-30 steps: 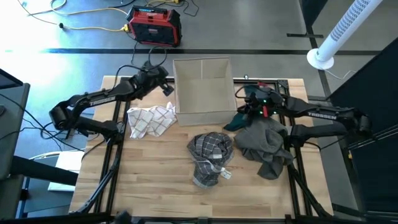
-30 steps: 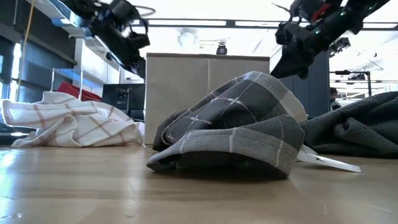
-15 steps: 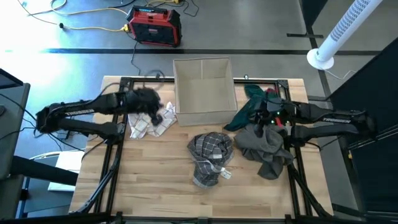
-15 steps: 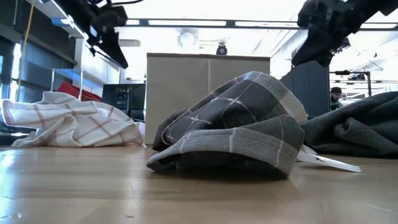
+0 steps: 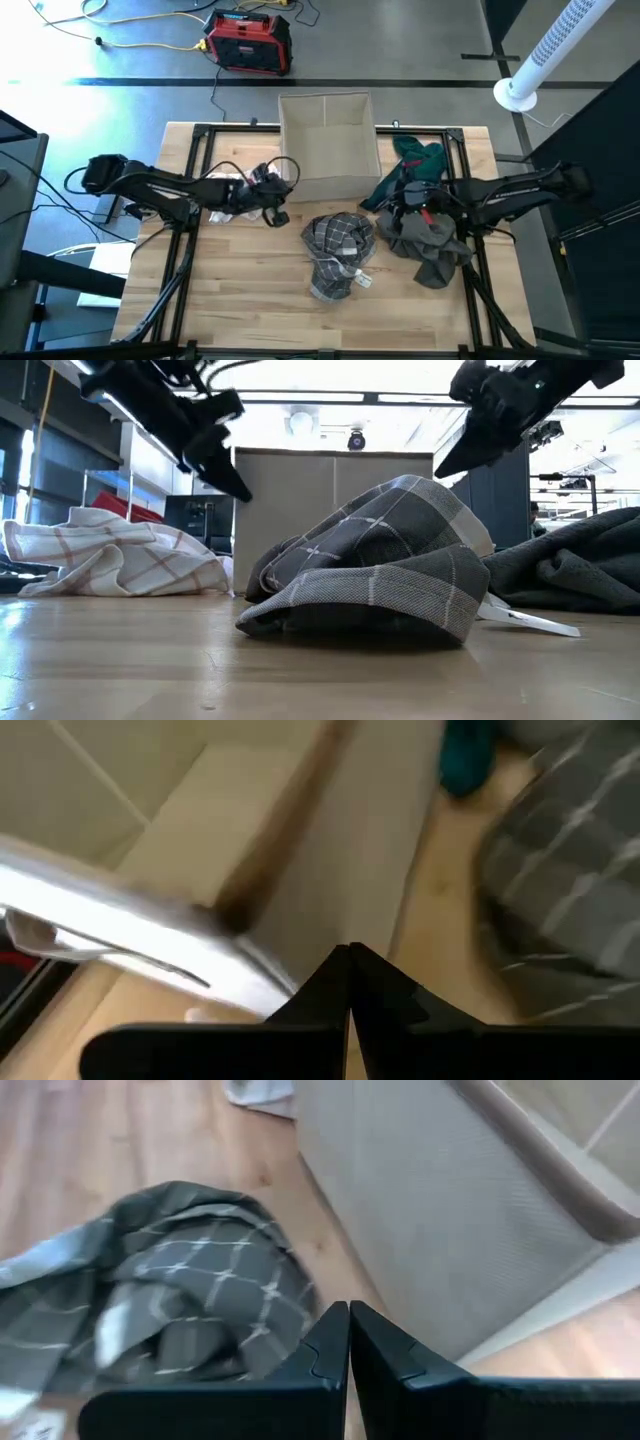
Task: Fold towel
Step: Move the white laundry bin to the top center of the table
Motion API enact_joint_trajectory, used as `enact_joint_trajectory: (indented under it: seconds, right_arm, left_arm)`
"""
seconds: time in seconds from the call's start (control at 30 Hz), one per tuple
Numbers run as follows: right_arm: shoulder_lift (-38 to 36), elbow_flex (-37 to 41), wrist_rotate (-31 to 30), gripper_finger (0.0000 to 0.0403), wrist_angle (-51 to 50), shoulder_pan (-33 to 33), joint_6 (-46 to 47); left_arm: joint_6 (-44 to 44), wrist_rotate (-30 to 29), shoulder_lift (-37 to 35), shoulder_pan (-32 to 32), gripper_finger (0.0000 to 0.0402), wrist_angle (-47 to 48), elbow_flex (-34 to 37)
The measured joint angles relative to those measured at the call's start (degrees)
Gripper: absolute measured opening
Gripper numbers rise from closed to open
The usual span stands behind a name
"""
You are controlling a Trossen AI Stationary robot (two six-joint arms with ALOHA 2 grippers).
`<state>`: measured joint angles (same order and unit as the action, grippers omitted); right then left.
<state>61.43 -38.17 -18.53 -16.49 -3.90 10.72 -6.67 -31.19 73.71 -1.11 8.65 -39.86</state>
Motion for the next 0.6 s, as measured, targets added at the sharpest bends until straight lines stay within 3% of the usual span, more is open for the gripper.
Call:
enact_joint_trajectory:
  seconds: [0.23, 0.3, 0.43, 0.6]
  right_arm:
    - [3.6, 0.0, -8.1, 0.0, 3.4, 0.6, -3.9]
    - [4.2, 0.0, -8.0, 0.0, 4.2, 1.2, -4.7]
    - [4.5, 0.0, -8.5, 0.0, 4.4, 2.2, -4.8]
    - [4.5, 0.0, -10.3, 0.0, 5.0, 4.3, -6.1]
  left_arm:
    - [7.1, -3.2, 0.1, 5.5, 0.0, 0.3, 0.1]
    - [7.1, -1.0, -0.2, 7.3, 0.0, 0.2, 0.1]
    - [6.3, 8.6, -0.2, 8.3, 0.0, -3.4, 0.1]
    - [6.3, 8.8, -0.2, 7.9, 0.0, -4.4, 0.1]
